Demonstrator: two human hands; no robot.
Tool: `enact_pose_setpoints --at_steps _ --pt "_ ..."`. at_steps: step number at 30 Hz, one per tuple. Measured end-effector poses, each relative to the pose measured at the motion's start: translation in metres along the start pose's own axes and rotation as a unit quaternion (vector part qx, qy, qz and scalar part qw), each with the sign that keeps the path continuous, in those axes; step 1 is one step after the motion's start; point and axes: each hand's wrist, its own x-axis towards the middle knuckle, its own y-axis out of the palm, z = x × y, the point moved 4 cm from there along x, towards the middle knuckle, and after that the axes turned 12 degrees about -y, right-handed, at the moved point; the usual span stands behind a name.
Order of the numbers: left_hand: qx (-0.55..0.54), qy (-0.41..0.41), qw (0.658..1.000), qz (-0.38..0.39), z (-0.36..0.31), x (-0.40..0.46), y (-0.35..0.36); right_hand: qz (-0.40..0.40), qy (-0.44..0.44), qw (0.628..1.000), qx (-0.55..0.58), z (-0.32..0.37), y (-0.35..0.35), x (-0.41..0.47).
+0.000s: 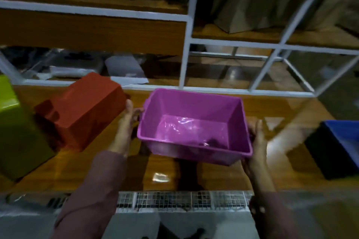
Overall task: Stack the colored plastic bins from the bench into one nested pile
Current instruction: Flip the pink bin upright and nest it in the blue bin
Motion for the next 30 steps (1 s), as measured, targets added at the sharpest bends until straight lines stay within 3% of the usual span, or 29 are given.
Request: enact_pose_setpoints --at_steps 5,8,10,12,15,19,21,23,27,30 --pt "0.077 0.117 0.989 -0.053 0.006 -0.014 0.082 -0.009 -0.058 0.995 -0.086 0.043 -0.084 -0.008" --pt "0.138 0.168 0.974 -0.059 -0.002 -0.031 0.142 0.001 -0.122 0.968 -0.22 0.083 -0.141 0.001" --pt "0.164 0.206 0.964 -0.032 -0.017 -0.049 0.186 0.015 -0.189 0.899 -0.396 0.119 -0.182 0.006" --pt "0.203 0.258 0.944 0.028 -0.036 -0.075 0.235 0.007 -0.282 0.788 -0.548 0.159 -0.218 0.01" --pt "0.326 0.339 0.871 0.14 -0.05 -0.122 0.329 0.024 -0.419 0.683 -0.598 0.228 -0.229 0.014" --pt "0.452 0.389 0.763 0.25 -0.036 -0.184 0.455 0.166 -0.486 0.574 -0.638 0.281 -0.223 0.038" --pt "0.461 0.392 0.747 0.277 -0.028 -0.199 0.504 0.23 -0.457 0.573 -0.641 0.291 -0.237 0.056" --pt "0.435 0.391 0.756 0.294 -0.023 -0.205 0.545 0.222 -0.434 0.593 -0.64 0.302 -0.264 0.076" --pt "0.414 0.364 0.792 0.262 -0.021 -0.195 0.6 0.088 -0.418 0.596 -0.68 0.338 -0.334 0.127" --pt "0.478 0.341 0.786 0.193 -0.01 -0.169 0.611 -0.009 -0.346 0.643 -0.683 0.362 -0.401 0.177"
